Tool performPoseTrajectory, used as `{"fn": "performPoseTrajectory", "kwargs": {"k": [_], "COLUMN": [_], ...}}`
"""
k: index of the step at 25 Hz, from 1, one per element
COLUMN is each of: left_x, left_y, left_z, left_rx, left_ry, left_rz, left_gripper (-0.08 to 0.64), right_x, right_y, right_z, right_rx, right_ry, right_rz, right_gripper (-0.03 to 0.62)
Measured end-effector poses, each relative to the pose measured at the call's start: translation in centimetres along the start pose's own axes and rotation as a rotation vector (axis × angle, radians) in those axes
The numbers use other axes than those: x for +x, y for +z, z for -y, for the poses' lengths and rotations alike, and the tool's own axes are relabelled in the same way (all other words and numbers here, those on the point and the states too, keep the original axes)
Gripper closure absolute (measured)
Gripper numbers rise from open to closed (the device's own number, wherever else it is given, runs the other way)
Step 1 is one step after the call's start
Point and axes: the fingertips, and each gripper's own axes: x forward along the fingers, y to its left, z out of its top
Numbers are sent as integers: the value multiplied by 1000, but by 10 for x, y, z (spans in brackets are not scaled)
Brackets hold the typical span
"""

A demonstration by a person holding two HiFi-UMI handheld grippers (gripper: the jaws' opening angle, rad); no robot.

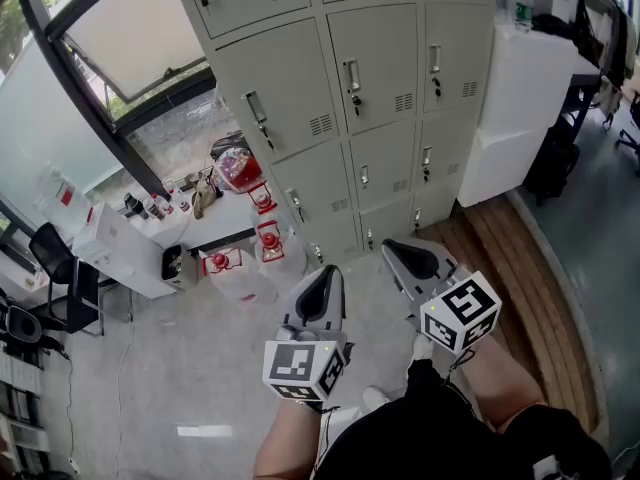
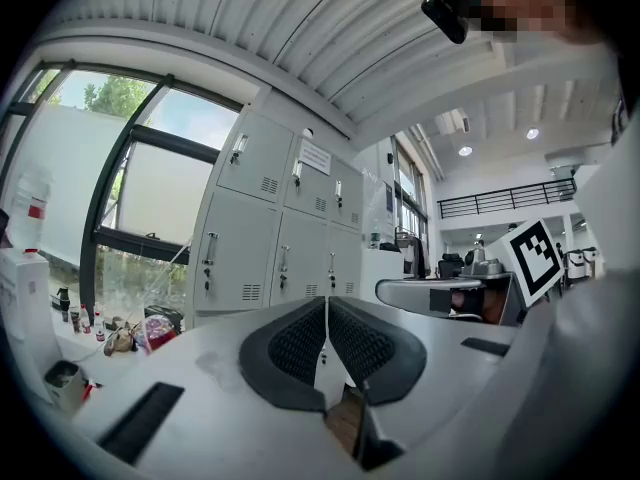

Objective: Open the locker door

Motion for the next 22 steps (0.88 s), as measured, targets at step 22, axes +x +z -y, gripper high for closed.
{"fn": "performPoseTrajectory", "kwargs": {"k": [22], "left_x": [70], "left_y": [-12], "left_z": [-31], "left_rx": [-15], "left_ry": [3], "left_rz": [-57], "left_gripper": [537], "right_x": [64], "right_y": [-8], "right_z": [58], "right_rx": [16], "right_ry": [18], "right_rz": [-35], "right_gripper": [538]}}
